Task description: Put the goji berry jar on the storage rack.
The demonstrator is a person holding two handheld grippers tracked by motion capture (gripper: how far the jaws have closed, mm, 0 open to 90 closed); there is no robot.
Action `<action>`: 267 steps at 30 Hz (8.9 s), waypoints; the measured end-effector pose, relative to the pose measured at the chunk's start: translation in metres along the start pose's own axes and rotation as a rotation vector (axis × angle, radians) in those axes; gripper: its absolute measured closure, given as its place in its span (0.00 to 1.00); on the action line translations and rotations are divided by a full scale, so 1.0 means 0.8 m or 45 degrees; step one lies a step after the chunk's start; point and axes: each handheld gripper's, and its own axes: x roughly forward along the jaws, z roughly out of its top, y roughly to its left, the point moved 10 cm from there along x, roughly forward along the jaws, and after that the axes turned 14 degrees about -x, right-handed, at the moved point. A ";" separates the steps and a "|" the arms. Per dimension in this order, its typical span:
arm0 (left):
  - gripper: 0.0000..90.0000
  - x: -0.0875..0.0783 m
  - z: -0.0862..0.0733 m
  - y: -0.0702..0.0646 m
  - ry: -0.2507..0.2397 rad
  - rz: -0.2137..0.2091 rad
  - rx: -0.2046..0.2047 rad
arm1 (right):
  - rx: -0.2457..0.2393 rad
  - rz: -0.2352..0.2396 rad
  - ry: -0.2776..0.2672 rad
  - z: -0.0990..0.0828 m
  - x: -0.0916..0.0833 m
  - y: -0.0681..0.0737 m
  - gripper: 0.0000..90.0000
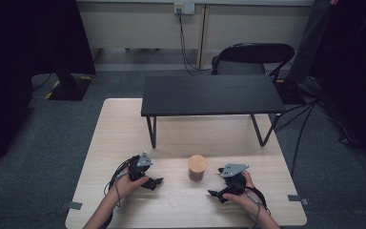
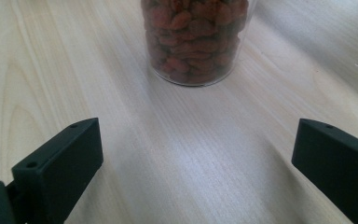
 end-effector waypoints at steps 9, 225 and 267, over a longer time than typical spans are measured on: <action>0.00 0.000 0.000 0.000 0.001 -0.001 0.001 | -0.001 0.010 0.011 0.003 0.003 0.001 0.01; 0.00 0.000 0.000 0.001 0.004 -0.001 0.011 | 0.142 -0.040 -0.175 0.050 -0.053 -0.022 0.00; 0.00 0.000 0.000 0.001 0.004 -0.001 0.012 | 0.120 -0.025 -0.058 -0.025 -0.044 0.005 0.00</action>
